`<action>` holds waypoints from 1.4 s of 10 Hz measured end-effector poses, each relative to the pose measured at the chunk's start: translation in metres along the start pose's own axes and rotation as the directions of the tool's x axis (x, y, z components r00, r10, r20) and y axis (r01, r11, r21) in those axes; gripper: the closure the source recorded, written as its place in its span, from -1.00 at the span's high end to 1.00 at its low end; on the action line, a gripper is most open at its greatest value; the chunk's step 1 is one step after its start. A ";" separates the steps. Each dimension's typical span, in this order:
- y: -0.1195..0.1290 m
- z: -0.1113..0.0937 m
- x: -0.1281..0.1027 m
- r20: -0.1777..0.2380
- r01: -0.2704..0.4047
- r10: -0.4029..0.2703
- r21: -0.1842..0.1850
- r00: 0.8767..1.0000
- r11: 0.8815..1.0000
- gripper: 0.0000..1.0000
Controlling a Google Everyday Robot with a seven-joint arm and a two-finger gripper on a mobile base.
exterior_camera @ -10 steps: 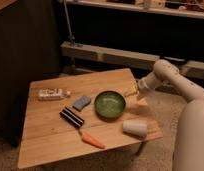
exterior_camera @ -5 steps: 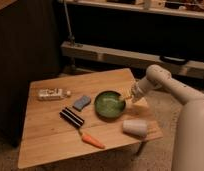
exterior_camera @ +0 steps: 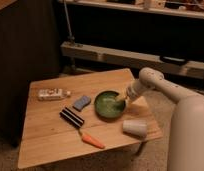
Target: Drag the ceramic bowl in a circle
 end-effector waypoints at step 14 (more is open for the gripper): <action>0.023 0.009 -0.032 -0.029 0.041 -0.040 0.040 0.999 0.998 -0.61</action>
